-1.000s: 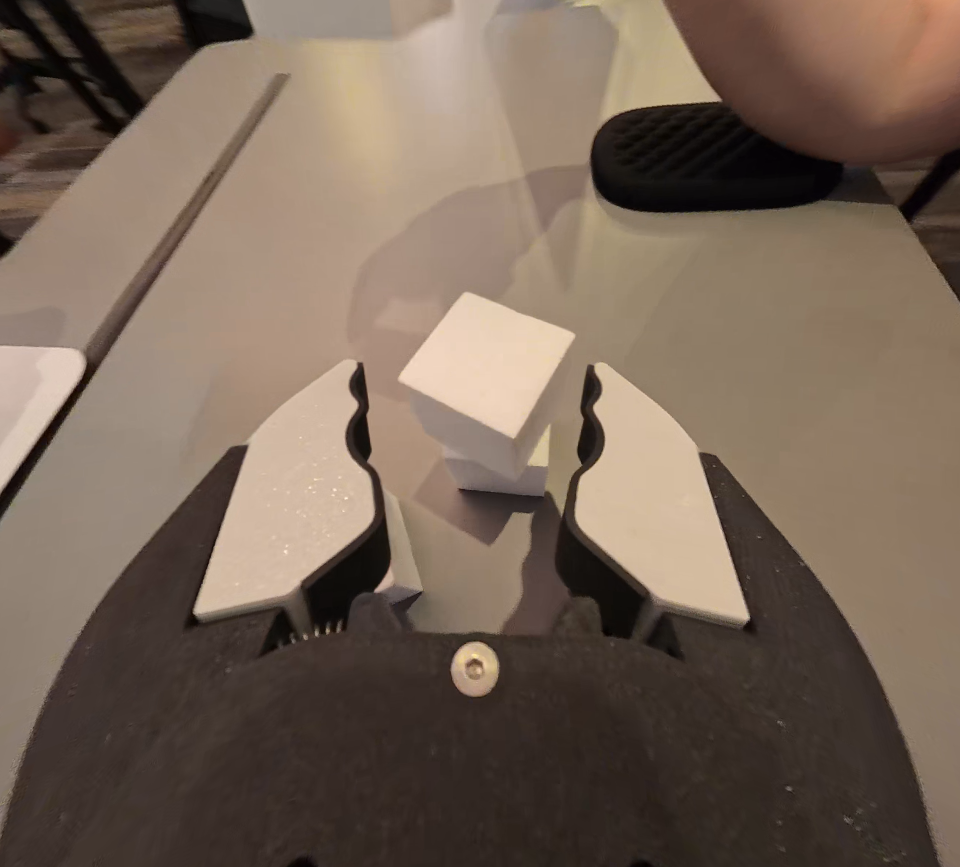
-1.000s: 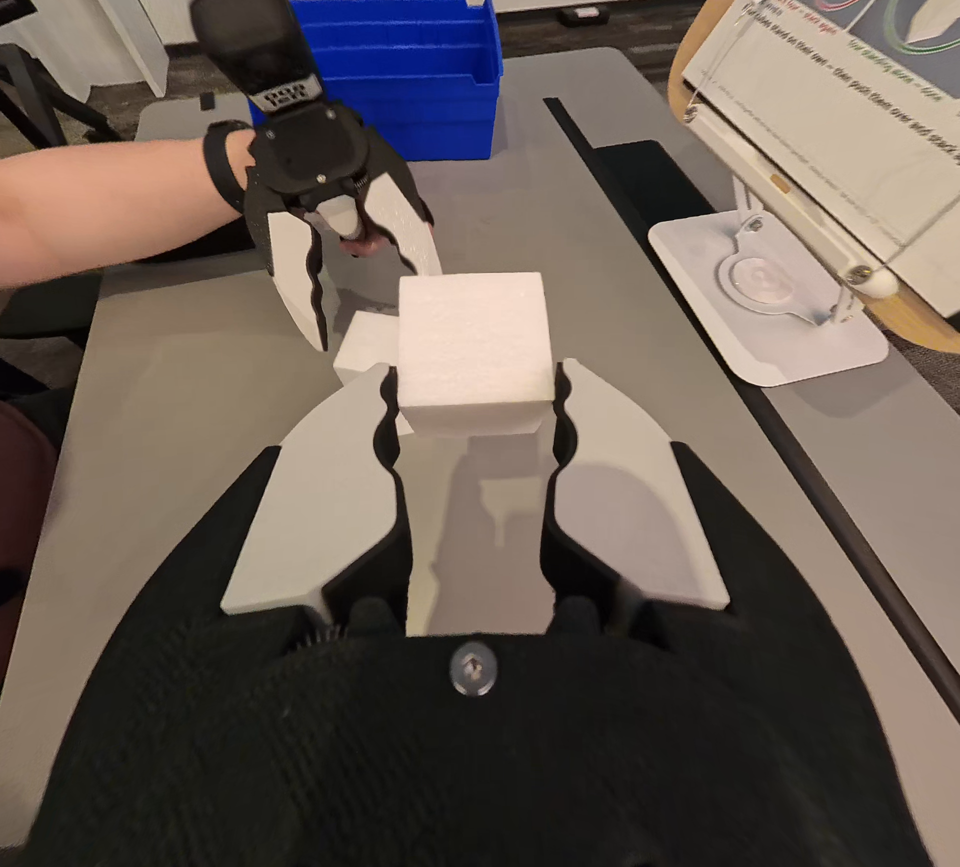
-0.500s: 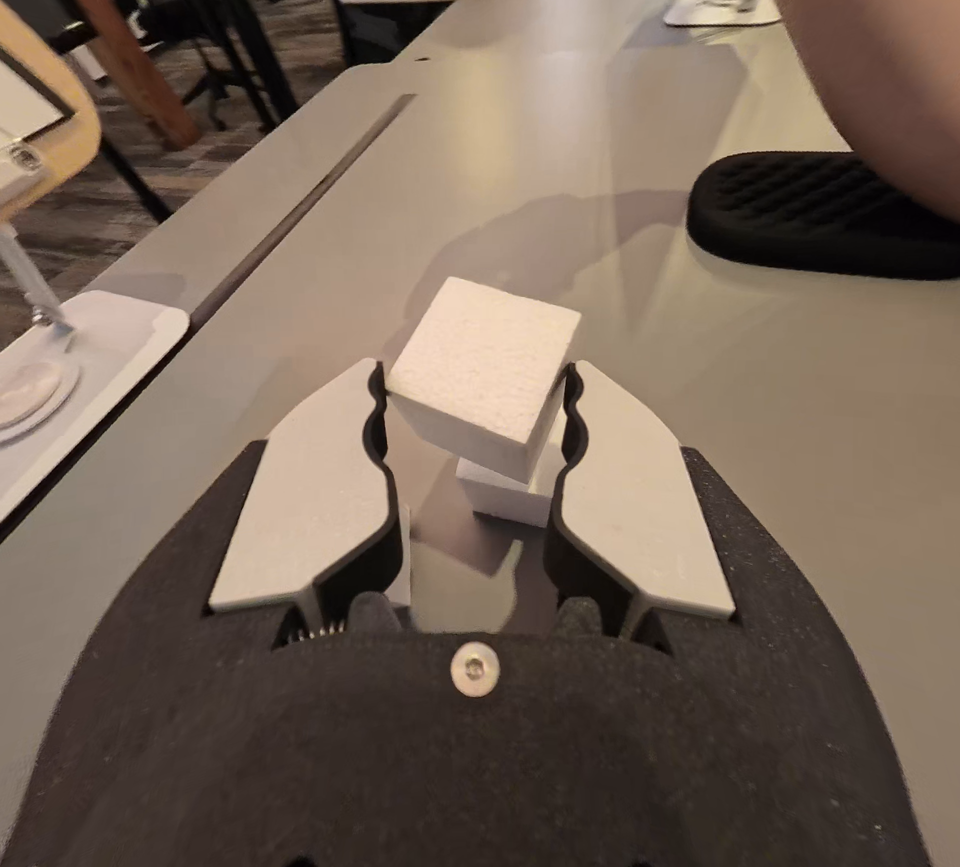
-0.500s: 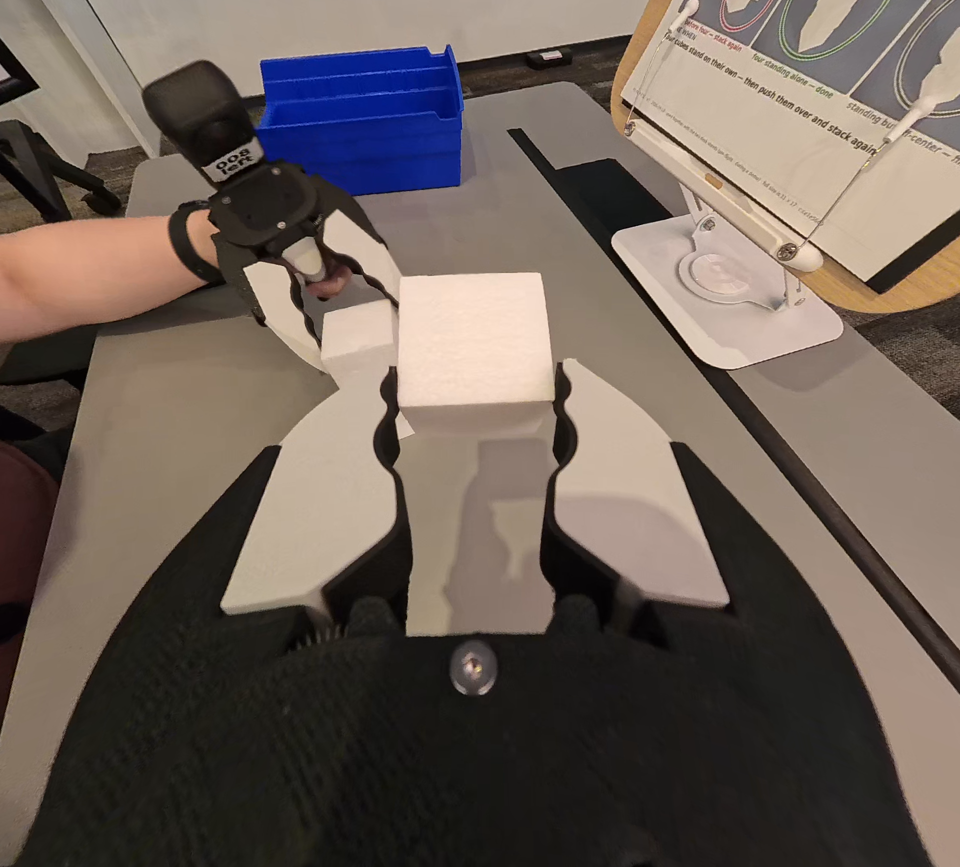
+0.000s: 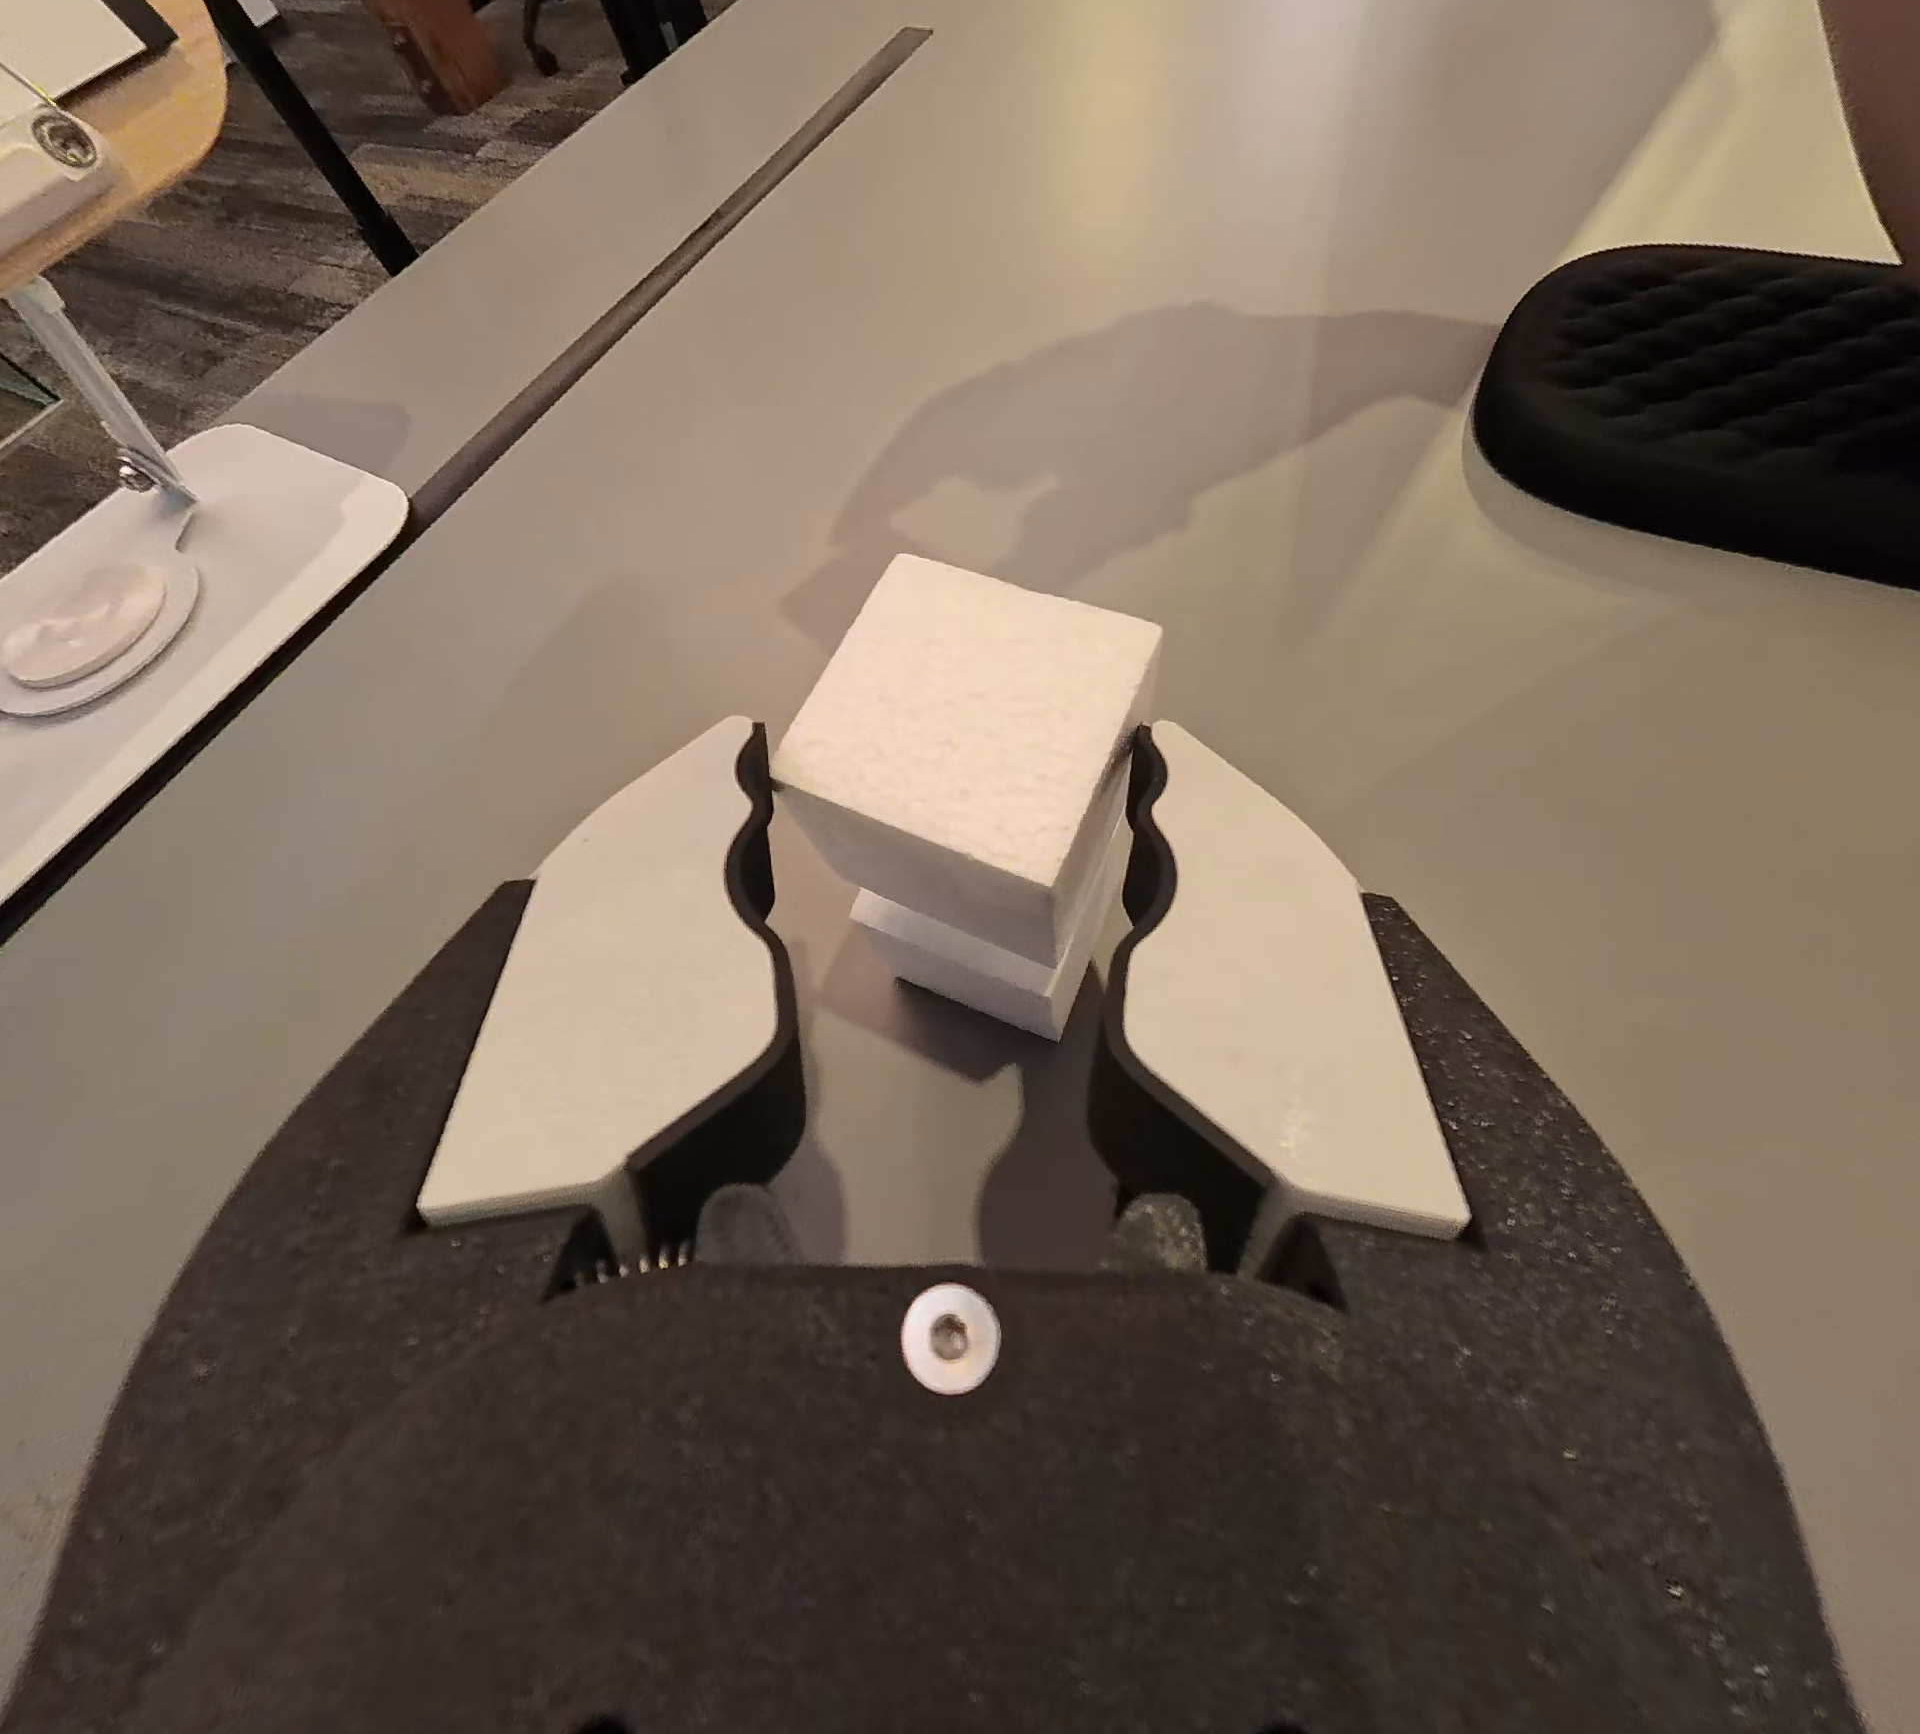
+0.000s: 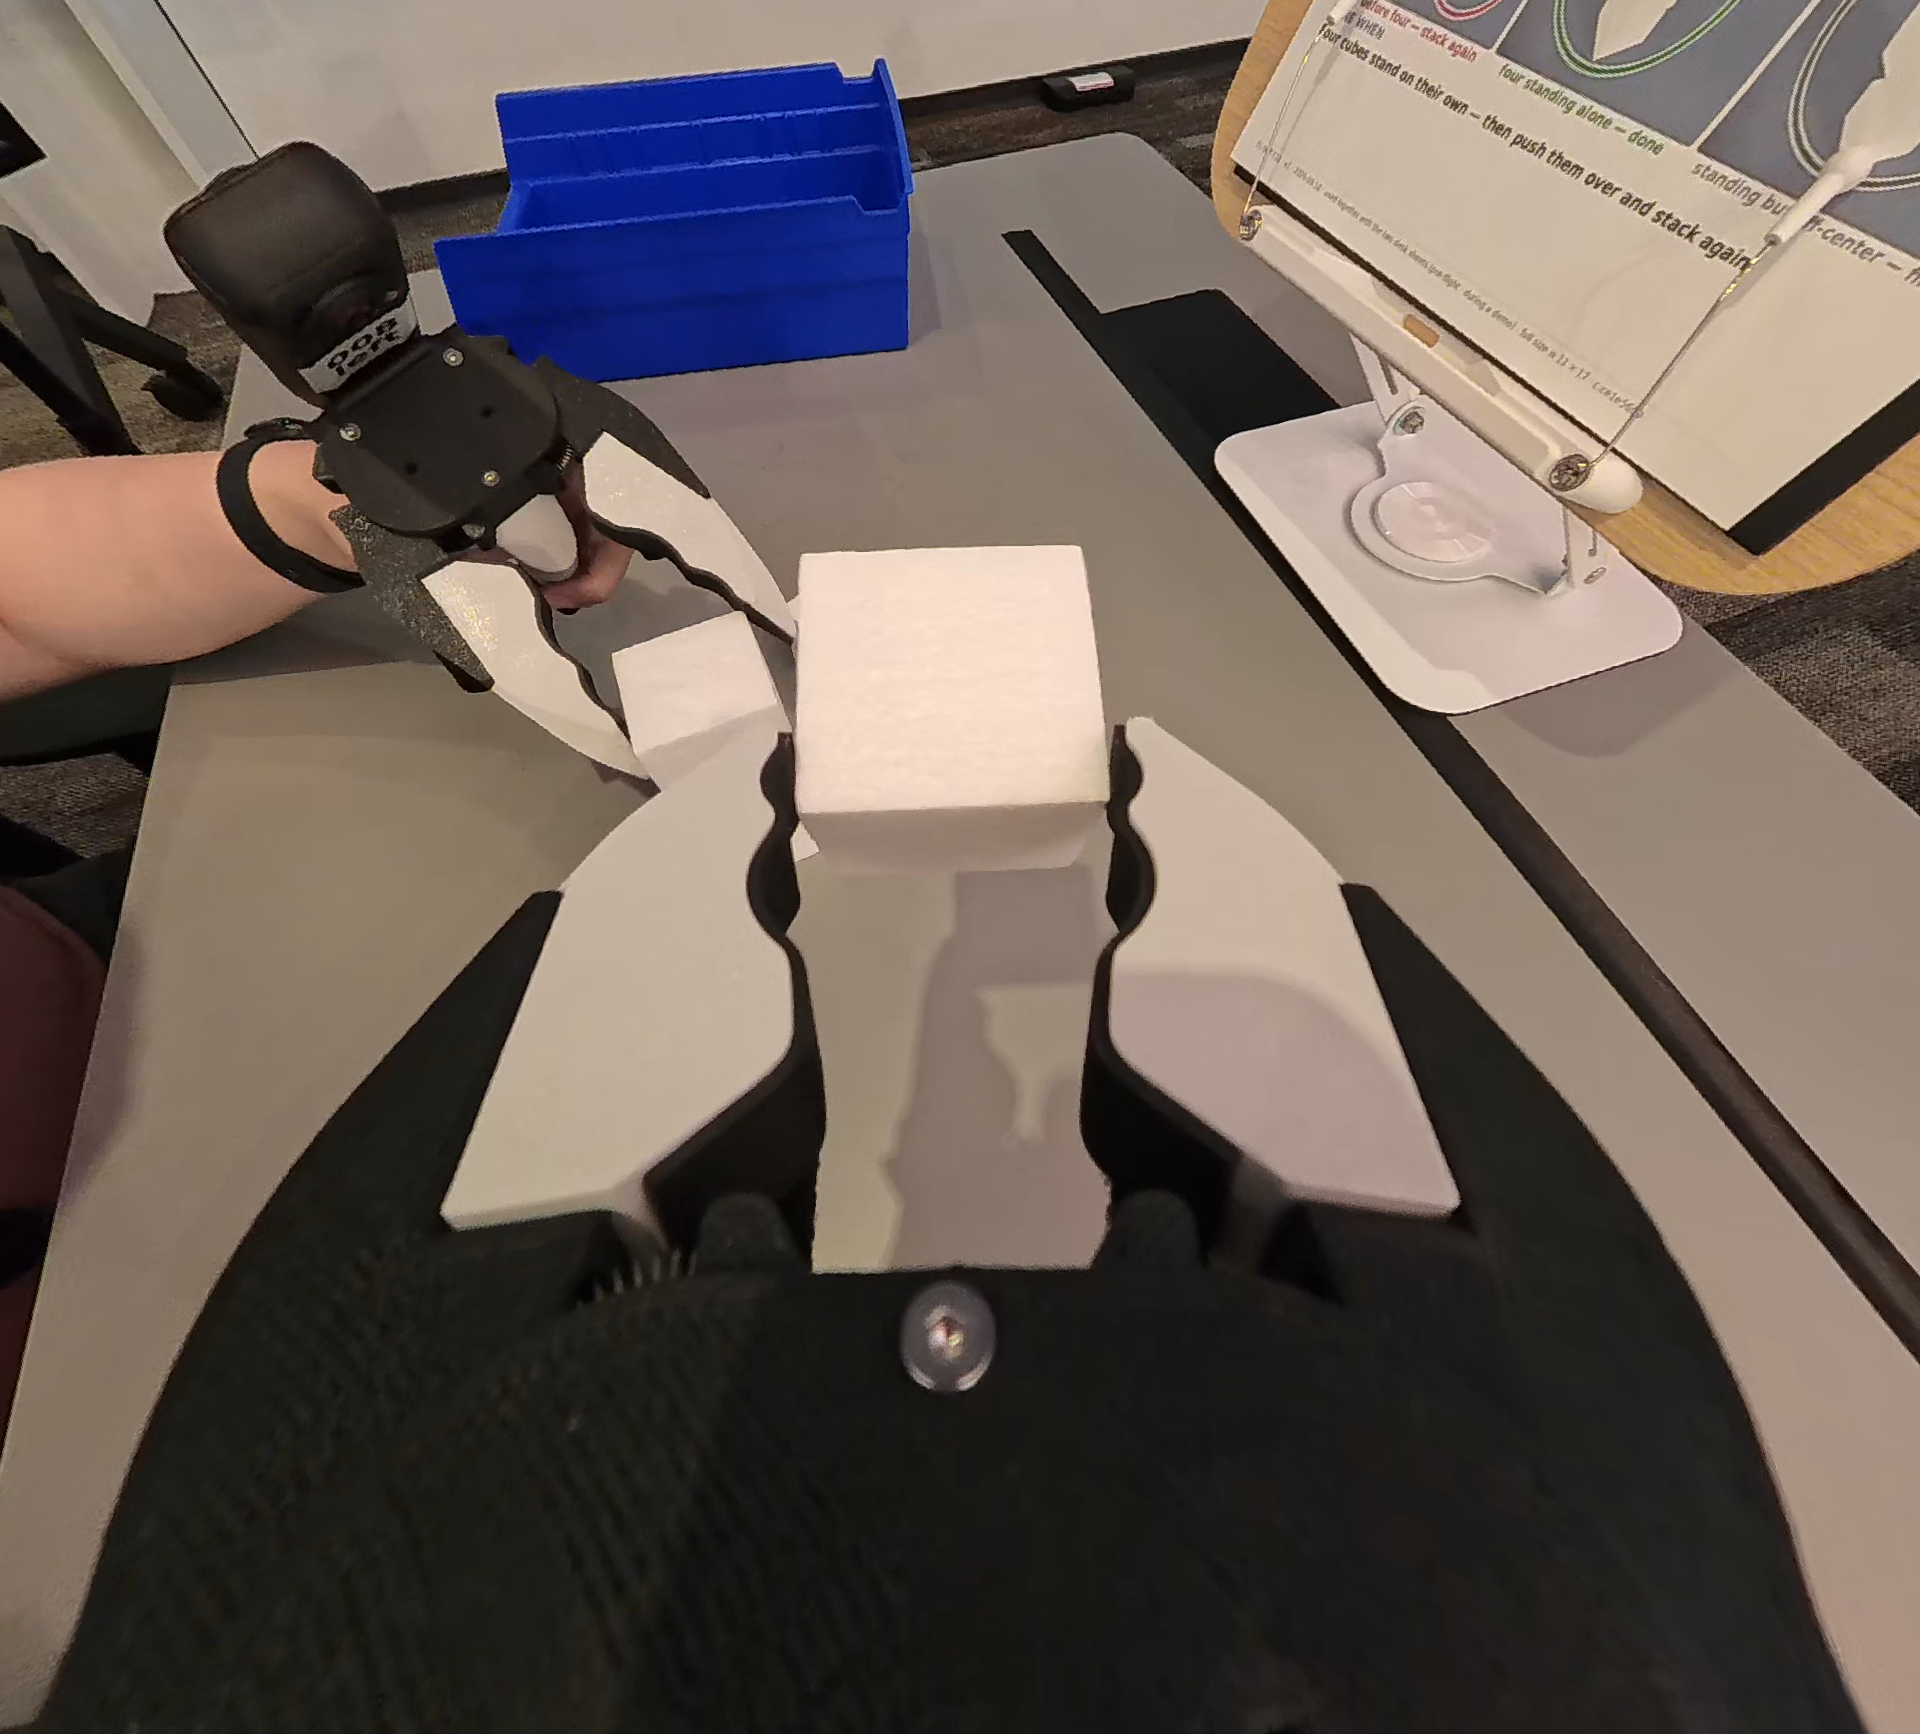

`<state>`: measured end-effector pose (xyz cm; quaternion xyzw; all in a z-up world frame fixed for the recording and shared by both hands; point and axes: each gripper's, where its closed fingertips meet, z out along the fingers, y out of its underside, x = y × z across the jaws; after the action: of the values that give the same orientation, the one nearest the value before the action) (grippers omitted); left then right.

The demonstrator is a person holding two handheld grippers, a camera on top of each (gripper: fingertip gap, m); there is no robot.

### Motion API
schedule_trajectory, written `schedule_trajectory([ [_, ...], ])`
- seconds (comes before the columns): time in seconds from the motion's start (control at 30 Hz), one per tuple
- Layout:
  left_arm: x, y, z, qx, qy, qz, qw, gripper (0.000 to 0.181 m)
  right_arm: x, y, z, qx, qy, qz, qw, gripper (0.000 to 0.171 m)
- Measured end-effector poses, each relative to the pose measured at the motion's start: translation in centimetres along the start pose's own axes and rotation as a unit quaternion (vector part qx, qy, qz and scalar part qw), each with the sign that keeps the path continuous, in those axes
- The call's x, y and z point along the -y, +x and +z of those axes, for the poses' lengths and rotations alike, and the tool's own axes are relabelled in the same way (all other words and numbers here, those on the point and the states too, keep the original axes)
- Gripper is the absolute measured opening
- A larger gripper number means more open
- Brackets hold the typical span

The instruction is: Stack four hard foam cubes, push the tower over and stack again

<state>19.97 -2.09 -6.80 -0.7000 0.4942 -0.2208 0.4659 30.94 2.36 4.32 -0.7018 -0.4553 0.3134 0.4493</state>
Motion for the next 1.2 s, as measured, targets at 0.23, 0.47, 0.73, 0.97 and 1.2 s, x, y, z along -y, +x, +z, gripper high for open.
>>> schedule_trajectory([
  [0.23,-0.8,-0.2,0.3,0.0,-0.007,-0.005,1.0,0.066,-0.2,0.1,0.1,0.002,-0.003,0.001,1.0,0.058],
  [0.47,-0.9,-0.1,0.6,-0.002,0.0,-0.009,1.0,0.066,-0.6,0.2,0.4,0.002,-0.012,0.003,1.0,0.058],
  [0.73,-0.5,0.4,-0.5,-0.013,0.018,-0.002,1.0,0.085,-0.5,-1.0,2.0,0.036,-0.013,-0.006,0.999,0.058],
  [0.97,-2.6,-5.2,-5.8,0.081,0.018,-0.034,0.996,0.084,0.3,-6.9,7.4,0.165,0.008,-0.078,0.983,0.058],
  [1.2,-5.9,-7.5,-6.6,0.12,-0.003,-0.08,0.99,0.081,-2.8,-8.2,10.7,0.173,-0.078,-0.103,0.976,0.058],
])
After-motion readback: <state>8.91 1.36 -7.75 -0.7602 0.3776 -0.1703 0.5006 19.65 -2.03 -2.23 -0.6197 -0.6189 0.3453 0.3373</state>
